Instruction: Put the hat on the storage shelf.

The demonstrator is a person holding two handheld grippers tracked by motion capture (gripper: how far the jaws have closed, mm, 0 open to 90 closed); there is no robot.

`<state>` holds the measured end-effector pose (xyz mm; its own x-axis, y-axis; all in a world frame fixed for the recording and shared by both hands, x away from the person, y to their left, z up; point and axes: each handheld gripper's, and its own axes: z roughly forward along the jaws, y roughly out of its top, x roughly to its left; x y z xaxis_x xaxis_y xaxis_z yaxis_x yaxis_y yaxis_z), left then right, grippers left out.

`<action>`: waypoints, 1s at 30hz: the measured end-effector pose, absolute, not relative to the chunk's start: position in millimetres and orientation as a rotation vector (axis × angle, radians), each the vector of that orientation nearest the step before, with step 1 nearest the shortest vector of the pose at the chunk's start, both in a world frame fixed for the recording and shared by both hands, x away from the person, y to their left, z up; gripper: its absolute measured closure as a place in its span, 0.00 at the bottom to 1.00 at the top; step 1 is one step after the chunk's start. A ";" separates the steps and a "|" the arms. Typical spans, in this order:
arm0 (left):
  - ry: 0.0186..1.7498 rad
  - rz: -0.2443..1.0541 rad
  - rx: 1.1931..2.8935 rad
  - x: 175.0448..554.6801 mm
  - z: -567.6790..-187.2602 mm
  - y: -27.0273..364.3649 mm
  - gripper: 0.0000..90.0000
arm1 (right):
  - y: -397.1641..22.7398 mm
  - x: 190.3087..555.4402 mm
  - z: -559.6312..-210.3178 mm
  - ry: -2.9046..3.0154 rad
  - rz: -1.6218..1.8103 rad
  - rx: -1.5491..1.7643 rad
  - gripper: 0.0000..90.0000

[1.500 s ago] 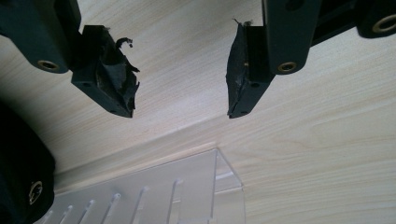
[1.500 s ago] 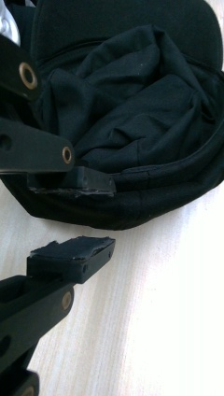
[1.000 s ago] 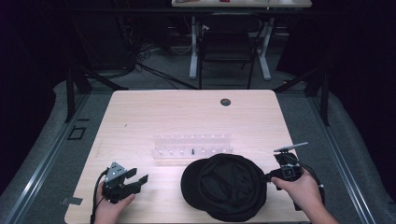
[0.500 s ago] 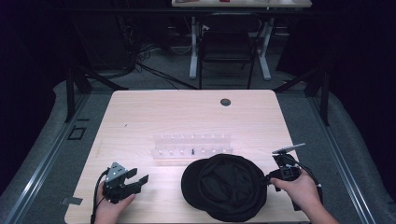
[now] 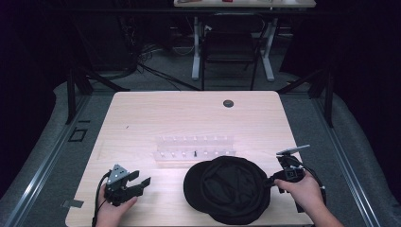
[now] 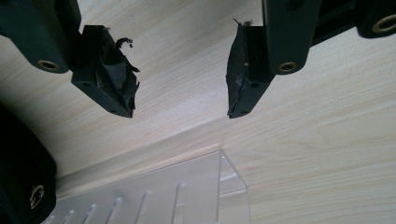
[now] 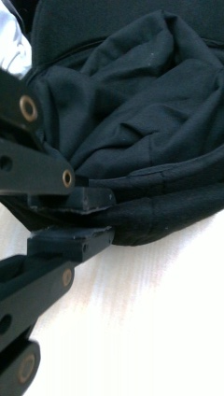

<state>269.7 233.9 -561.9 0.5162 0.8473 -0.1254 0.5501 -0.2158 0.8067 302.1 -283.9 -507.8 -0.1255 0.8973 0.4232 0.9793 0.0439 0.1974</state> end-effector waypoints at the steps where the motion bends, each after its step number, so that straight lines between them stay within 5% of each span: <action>1: 1.149 0.433 1.905 269.6 -561.6 233.9 0.47 | -285.0 303.4 -507.2 -2.134 -0.649 -1.932 0.88; 8: 1.150 0.433 1.904 270.1 -562.1 234.2 0.47 | -286.8 310.7 -509.8 -2.156 -0.622 -1.911 0.86; 16: 1.151 0.437 1.902 269.9 -562.1 234.4 0.47 | -284.1 310.6 -516.4 -2.105 -0.640 -1.913 0.96; 30: 1.148 0.438 1.904 269.8 -562.0 234.1 0.47 | -291.0 305.0 -499.0 -2.071 -0.693 -1.839 0.98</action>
